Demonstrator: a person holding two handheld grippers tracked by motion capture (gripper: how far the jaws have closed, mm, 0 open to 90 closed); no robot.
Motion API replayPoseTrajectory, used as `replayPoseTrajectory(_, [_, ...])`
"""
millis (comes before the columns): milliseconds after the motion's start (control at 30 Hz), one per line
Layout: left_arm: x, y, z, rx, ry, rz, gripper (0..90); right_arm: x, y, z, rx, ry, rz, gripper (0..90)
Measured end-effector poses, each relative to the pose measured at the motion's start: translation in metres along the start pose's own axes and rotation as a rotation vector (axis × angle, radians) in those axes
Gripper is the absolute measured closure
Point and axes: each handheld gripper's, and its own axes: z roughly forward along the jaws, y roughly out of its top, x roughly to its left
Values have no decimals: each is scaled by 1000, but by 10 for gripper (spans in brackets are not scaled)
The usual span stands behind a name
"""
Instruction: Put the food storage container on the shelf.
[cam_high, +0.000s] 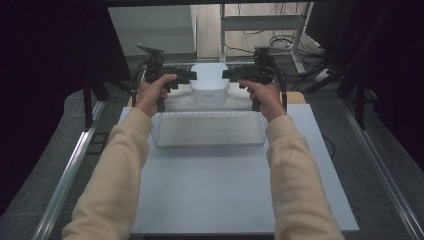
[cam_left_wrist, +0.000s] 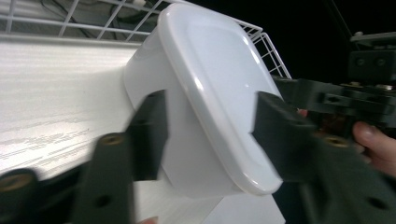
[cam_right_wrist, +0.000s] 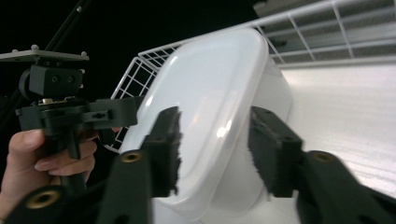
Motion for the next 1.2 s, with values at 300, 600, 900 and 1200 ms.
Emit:
replayPoseTrajectory(300, [-32,-16,-28,-67,70,170,321,22,-16,-35,-81,-53,-248,329])
replayPoseTrajectory(600, [-49,-46,-56,-66,138,258,309,26,-45,-65,-86,-72,-364,324])
replayPoseTrajectory(900, [-54,-87,-76,-60,158,354,303,24,-80,-93,-95,-58,-453,335])
replayPoseTrajectory(1200, [-48,-139,-94,-76,172,430,299,17,-124,-103,-95,-68,-531,328])
